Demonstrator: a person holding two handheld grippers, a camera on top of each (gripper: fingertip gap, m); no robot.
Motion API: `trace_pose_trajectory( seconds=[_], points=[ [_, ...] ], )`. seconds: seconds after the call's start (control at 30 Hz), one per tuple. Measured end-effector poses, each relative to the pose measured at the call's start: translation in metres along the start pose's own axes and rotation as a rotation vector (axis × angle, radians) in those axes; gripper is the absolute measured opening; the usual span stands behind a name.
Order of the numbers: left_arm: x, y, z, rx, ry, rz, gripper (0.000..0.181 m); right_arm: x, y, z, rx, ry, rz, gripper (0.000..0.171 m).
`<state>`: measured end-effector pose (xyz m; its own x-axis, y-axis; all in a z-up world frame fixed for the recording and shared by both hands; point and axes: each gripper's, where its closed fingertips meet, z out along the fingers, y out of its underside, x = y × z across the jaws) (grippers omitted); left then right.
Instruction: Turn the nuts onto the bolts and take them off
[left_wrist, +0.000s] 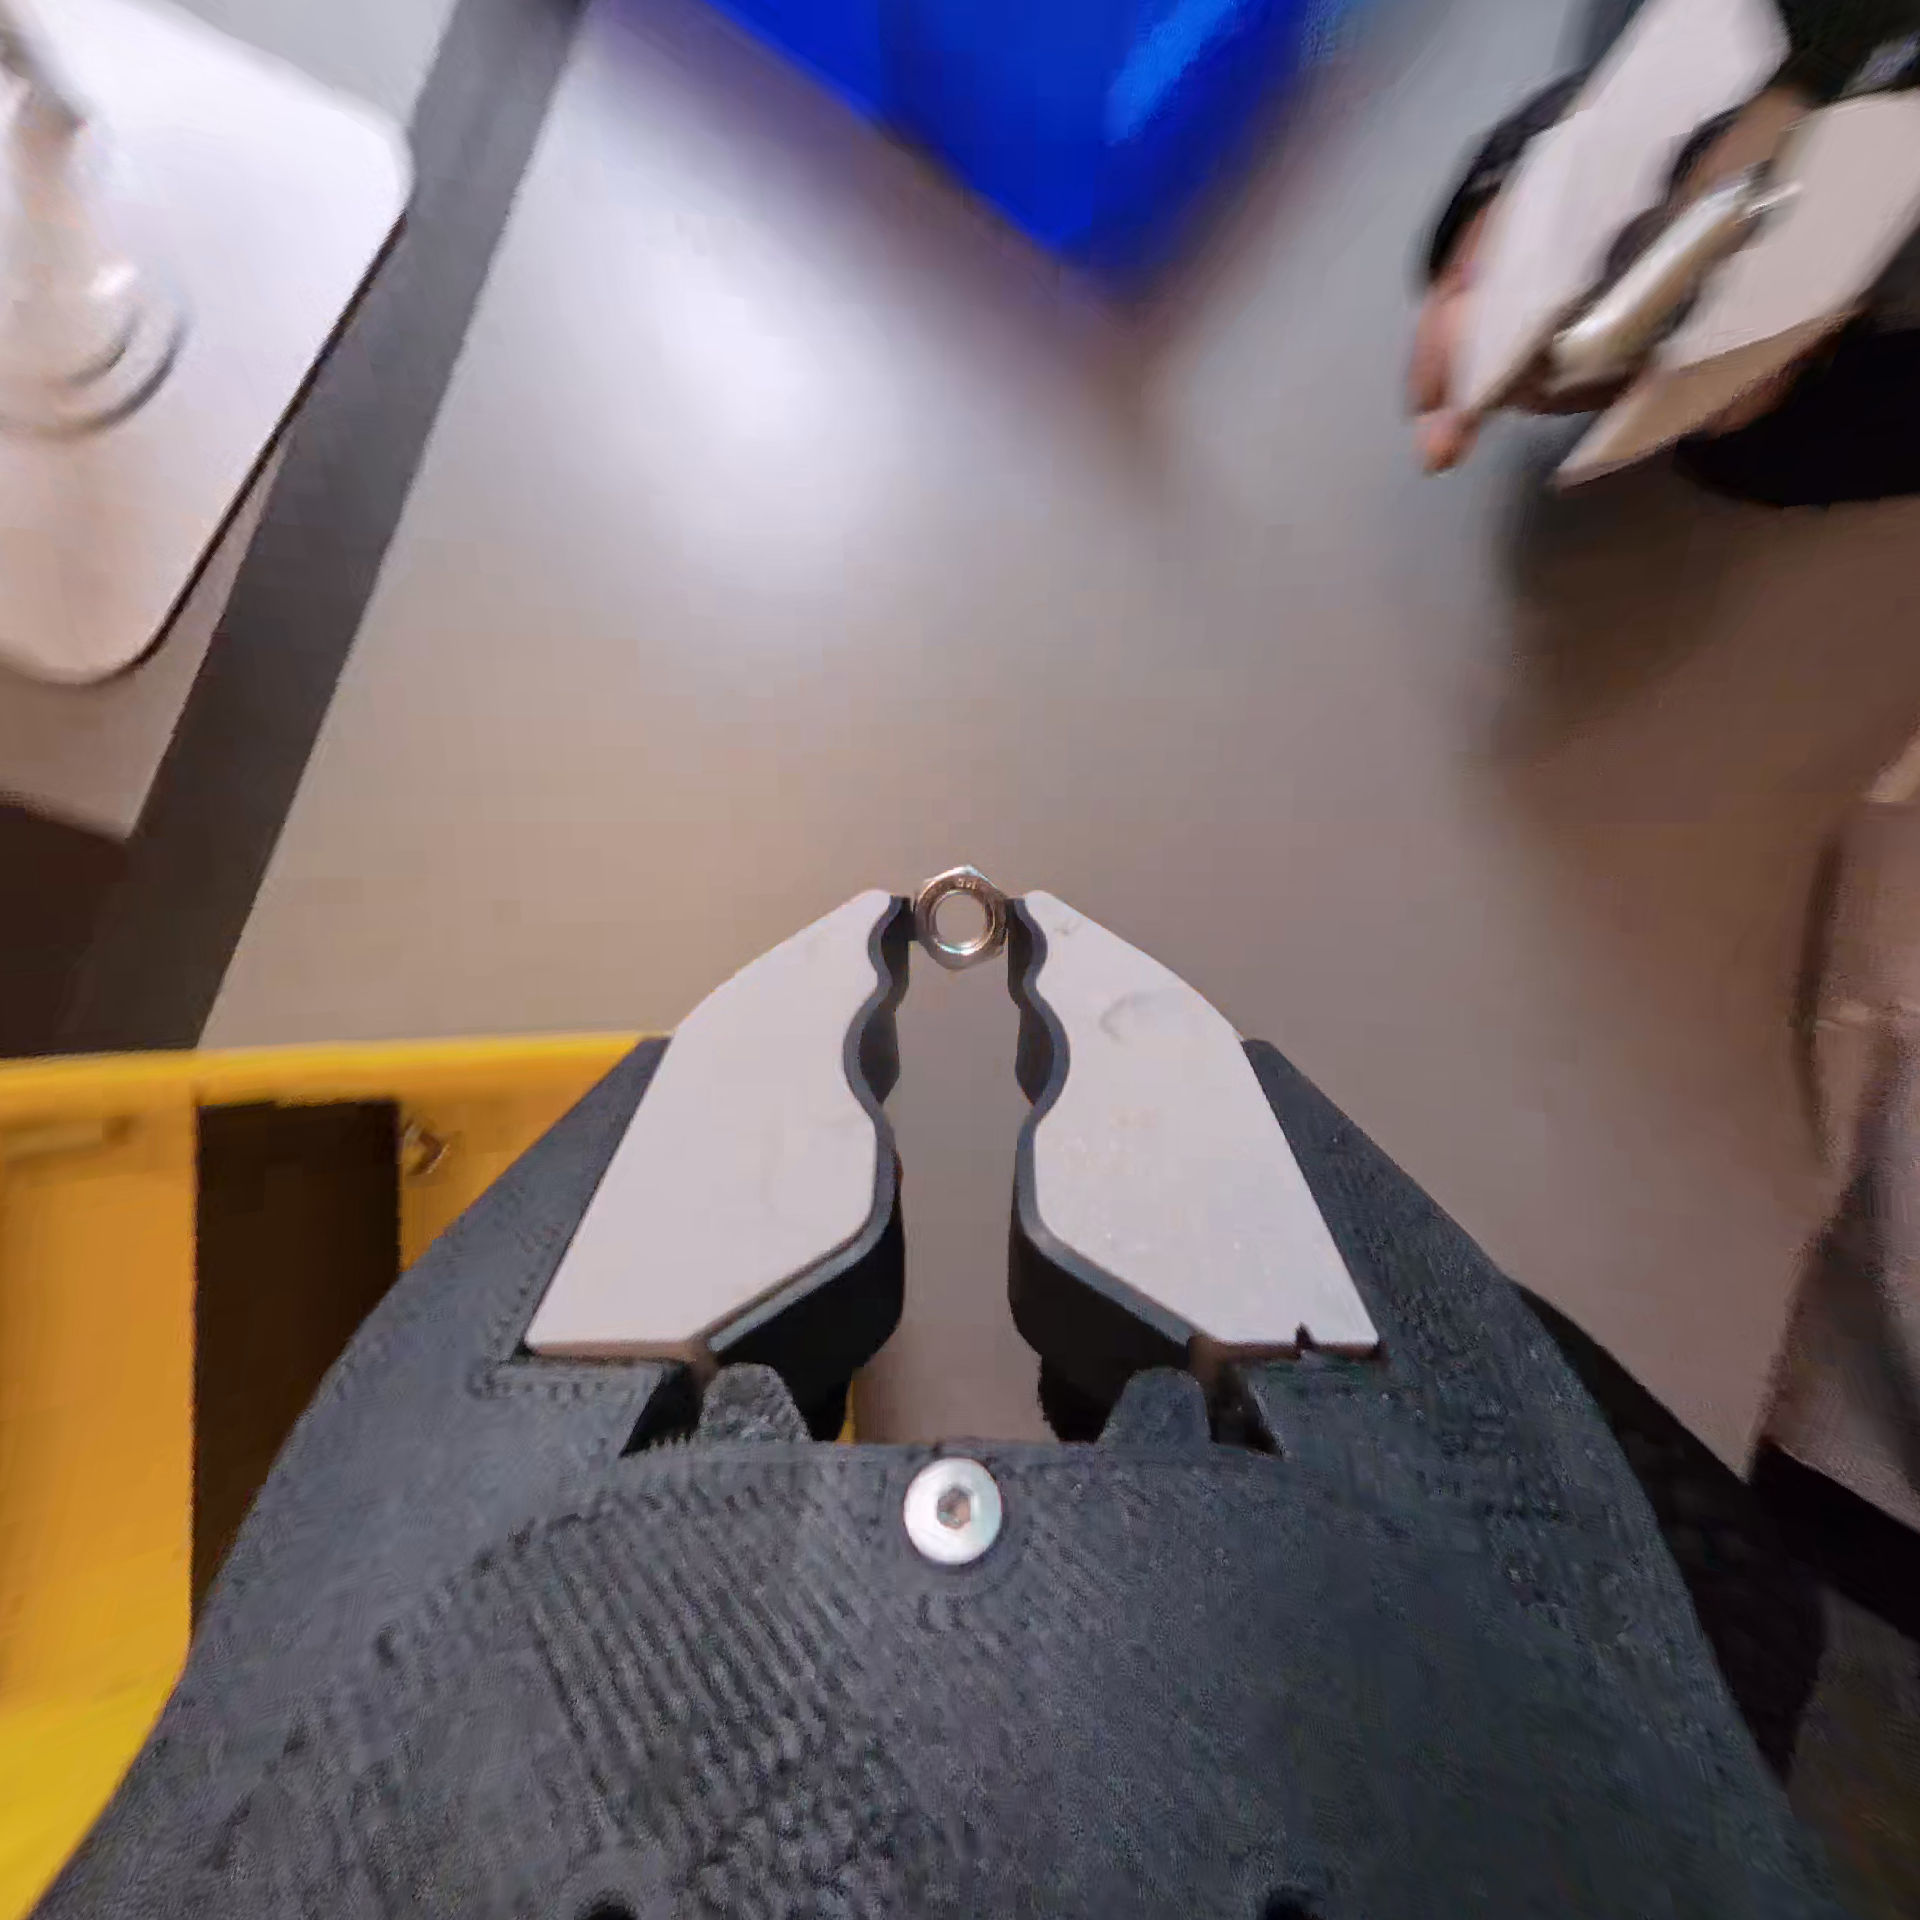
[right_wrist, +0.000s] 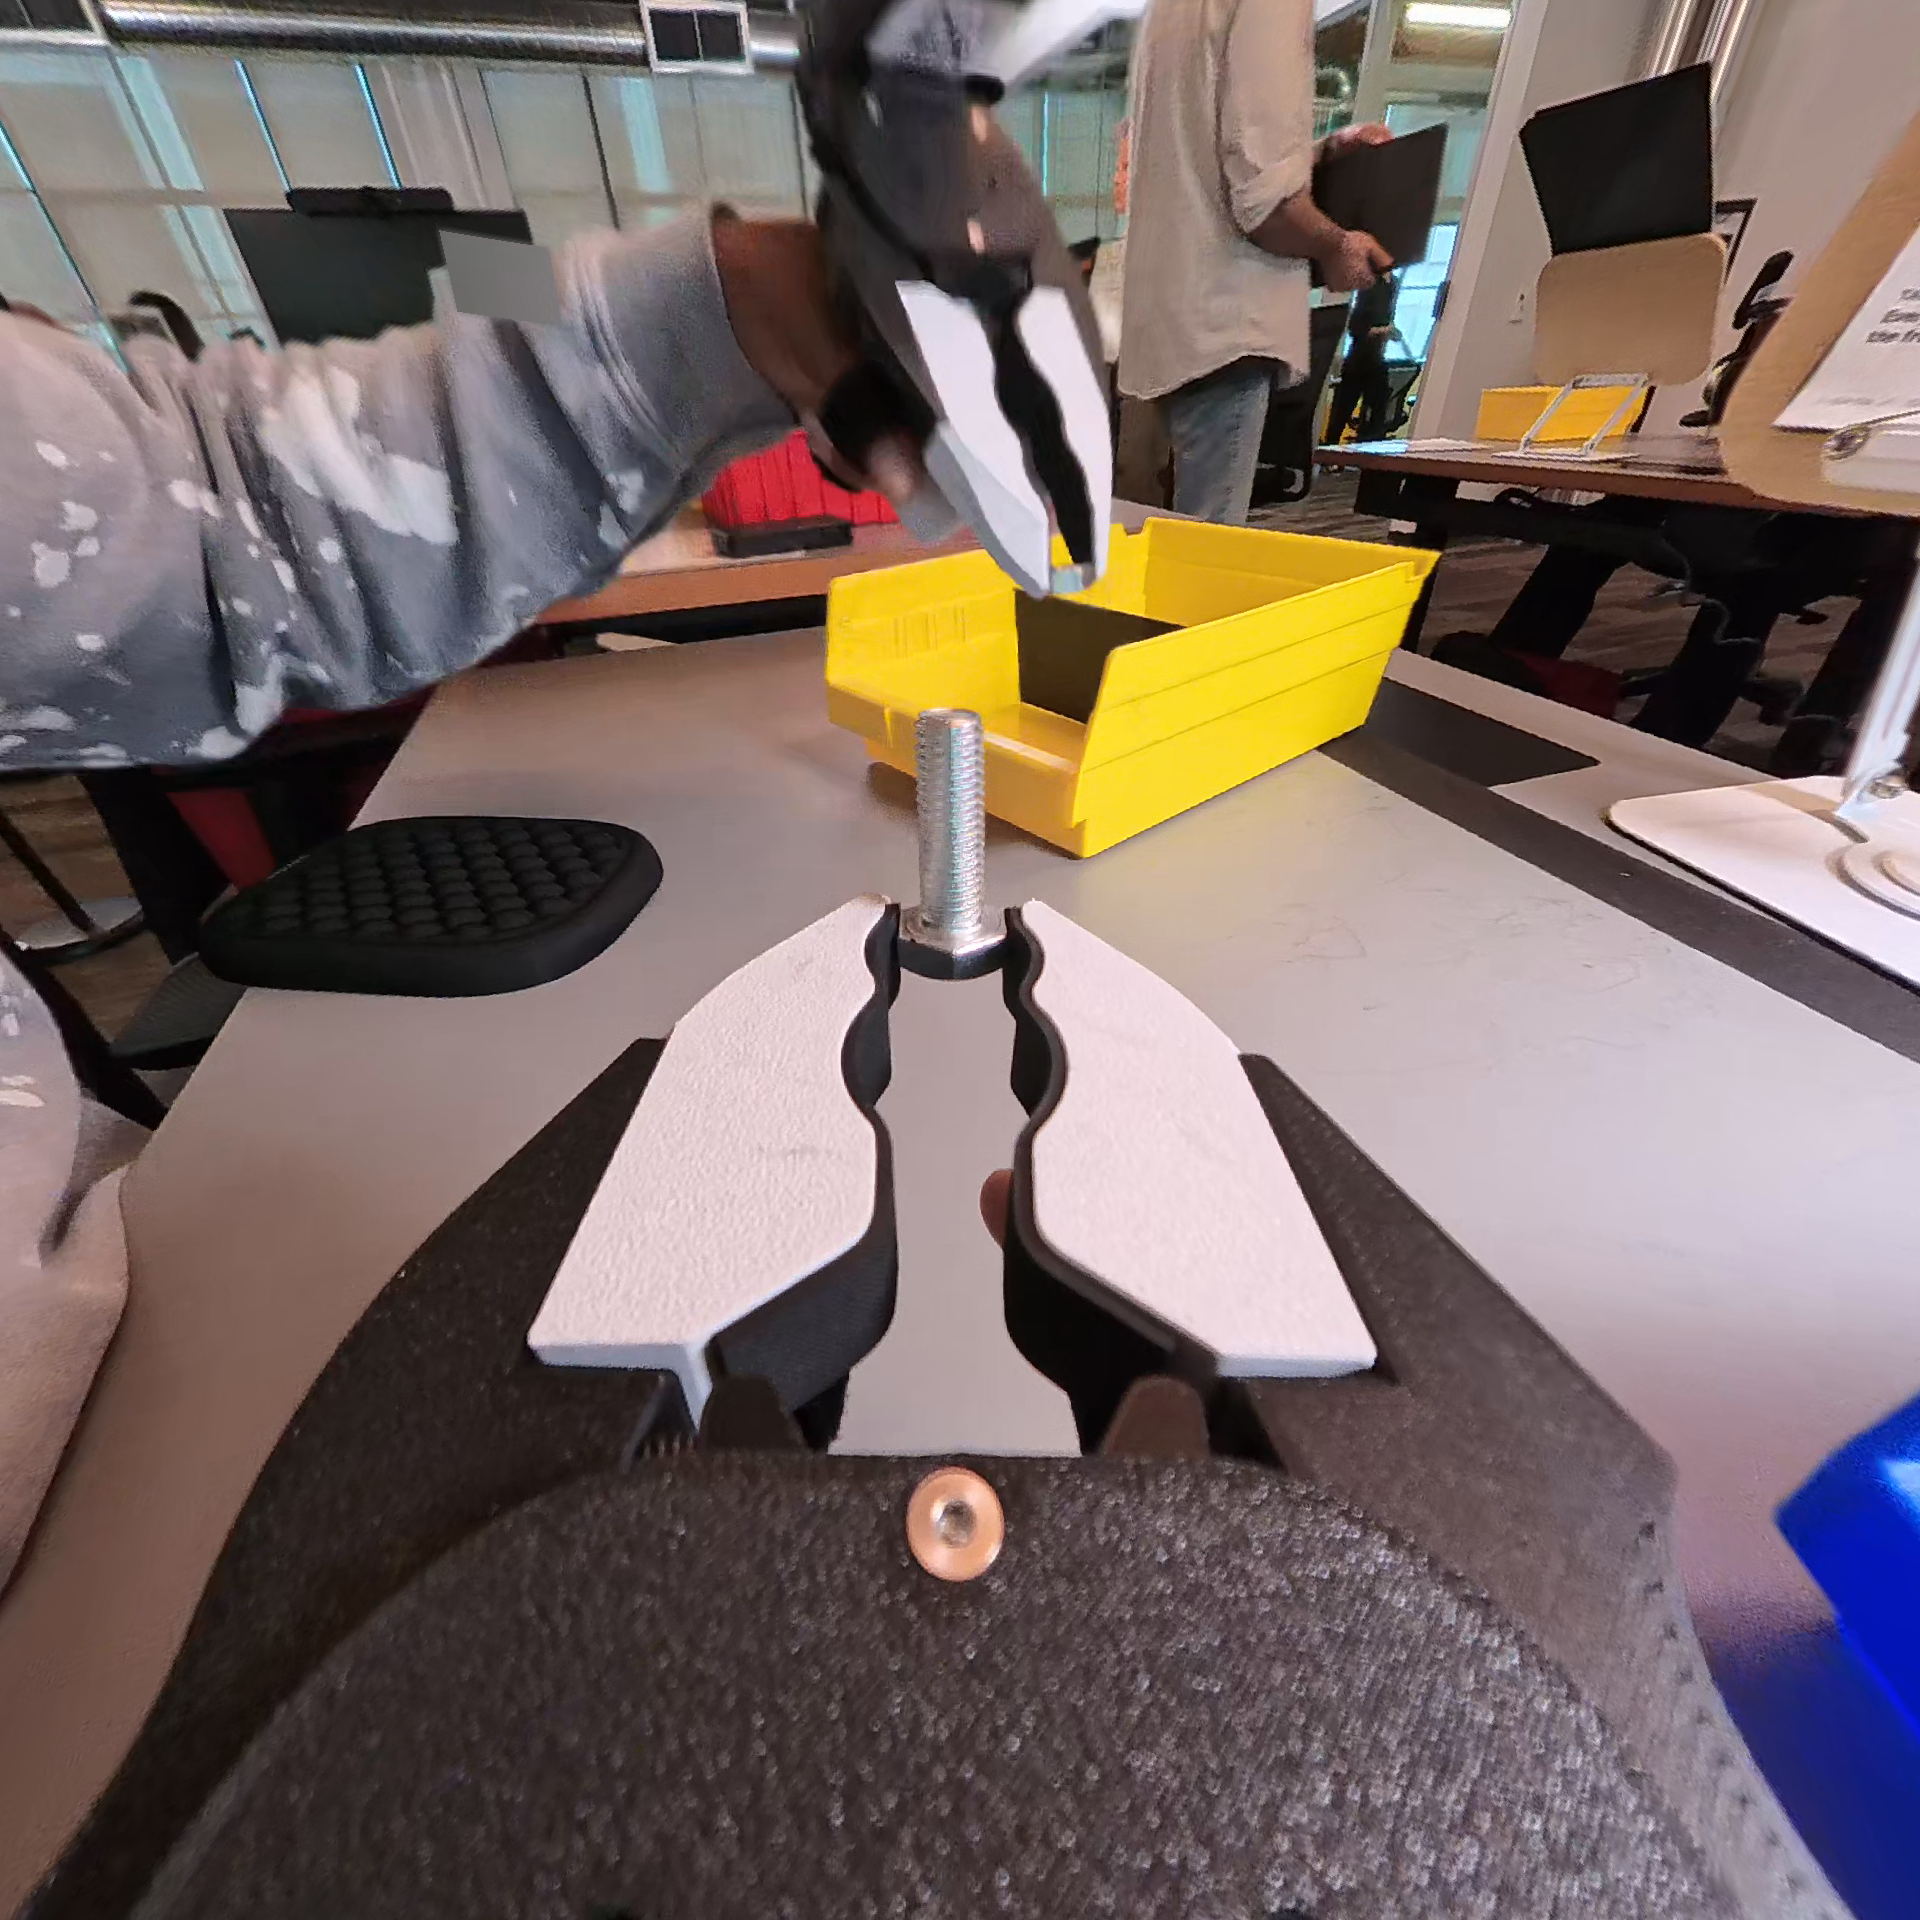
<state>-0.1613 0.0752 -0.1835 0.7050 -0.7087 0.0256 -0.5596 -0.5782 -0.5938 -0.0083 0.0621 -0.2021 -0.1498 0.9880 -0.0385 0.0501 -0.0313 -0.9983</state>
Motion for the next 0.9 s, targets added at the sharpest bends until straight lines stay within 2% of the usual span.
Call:
trace_pose_trajectory(
  seconds=[0.13,0.3,0.57,0.9],
  points=[
    [0.077,-0.046,0.012,-0.021,0.162,0.196,0.019,-0.012,0.004,0.009,-0.012,-0.006,-0.017,0.018],
    [0.127,-0.078,0.033,-0.057,0.255,0.334,0.019,-0.022,0.006,0.014,-0.008,0.004,-0.021,0.018],
    [0.143,-0.094,0.047,-0.086,0.301,0.366,0.019,-0.019,-0.002,0.009,0.029,0.020,-0.013,0.018],
    [0.142,-0.092,0.051,-0.104,0.279,0.398,0.019,-0.017,0.001,0.009,0.016,0.029,0.000,0.018]
  ],
)
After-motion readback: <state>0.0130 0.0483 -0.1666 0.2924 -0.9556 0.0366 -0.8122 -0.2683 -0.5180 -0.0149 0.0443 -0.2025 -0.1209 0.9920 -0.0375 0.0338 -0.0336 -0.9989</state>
